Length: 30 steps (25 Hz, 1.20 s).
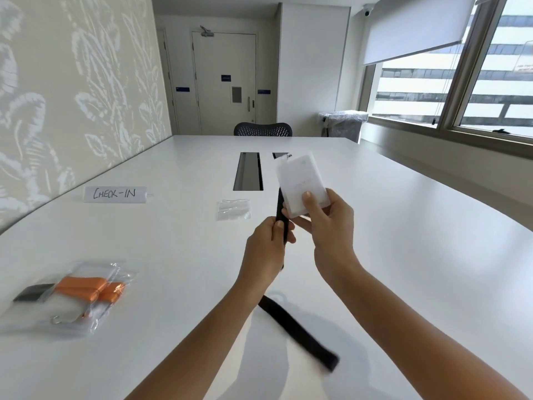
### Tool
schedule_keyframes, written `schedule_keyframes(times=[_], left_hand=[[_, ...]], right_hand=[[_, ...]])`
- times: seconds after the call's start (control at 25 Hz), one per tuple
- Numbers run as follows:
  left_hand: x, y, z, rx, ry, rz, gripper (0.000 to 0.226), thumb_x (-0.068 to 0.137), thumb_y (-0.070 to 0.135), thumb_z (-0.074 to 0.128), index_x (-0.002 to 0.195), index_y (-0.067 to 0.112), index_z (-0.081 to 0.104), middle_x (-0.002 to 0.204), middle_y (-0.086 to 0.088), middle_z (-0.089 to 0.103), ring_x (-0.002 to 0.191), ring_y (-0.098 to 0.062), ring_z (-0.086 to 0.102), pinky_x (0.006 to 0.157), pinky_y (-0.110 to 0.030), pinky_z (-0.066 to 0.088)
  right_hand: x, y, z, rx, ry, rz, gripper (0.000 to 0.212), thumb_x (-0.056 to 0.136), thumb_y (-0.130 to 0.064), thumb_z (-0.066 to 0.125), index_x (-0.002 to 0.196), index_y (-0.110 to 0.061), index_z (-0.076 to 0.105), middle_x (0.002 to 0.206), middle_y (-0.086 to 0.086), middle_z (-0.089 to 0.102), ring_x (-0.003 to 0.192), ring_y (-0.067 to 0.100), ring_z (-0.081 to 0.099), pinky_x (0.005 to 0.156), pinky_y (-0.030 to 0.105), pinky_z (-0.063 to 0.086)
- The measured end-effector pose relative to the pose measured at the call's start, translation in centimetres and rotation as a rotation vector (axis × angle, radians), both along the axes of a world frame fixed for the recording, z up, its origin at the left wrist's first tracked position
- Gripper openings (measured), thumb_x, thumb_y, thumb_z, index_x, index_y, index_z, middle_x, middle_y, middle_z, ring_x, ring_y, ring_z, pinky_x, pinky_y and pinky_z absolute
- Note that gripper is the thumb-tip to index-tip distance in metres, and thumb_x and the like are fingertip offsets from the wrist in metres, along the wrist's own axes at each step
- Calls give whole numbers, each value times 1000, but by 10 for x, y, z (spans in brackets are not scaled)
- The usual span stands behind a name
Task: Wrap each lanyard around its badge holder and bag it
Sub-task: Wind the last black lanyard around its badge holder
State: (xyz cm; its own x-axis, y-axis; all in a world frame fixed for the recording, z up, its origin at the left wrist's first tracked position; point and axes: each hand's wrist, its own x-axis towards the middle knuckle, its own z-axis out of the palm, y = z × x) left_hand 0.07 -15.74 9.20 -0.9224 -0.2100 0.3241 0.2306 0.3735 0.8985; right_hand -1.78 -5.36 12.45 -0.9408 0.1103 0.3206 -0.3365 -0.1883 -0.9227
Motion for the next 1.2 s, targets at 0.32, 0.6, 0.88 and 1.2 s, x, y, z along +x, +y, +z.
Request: schedule_keyframes(times=[0.32,0.6,0.88,1.2], left_hand=[[-6,-17,10,-60,-42,-80,37,102,19,31,78,23,58,57,12,52,57,-5,56,53,-8,36],[-12,-29,25,-107,-38,-129,37,102,20,33,78,21,62,57,11,53,53,-3,56,57,-16,38],[-12,-49,32,85,-103,-242,40,104,17,35,87,10,70,55,12,48,55,-5,50,63,-7,41],[-18,-82,37,221,81,-250,28,97,0,48,120,5,63,108,-2,73,65,-11,47,75,-13,45]], right_hand=[[-18,-8,-15,431,420,-432,9,95,-8,54,91,-11,61,69,5,55,62,17,47,53,20,39],[-32,-6,-34,963,719,-429,40,79,11,56,111,-11,67,85,3,58,78,25,48,60,36,48],[-51,4,-43,1096,708,-197,21,92,3,61,105,-11,70,82,4,60,75,26,49,64,41,48],[-51,13,-29,1080,659,79,22,90,9,60,95,-9,72,80,7,63,71,22,55,66,28,47]])
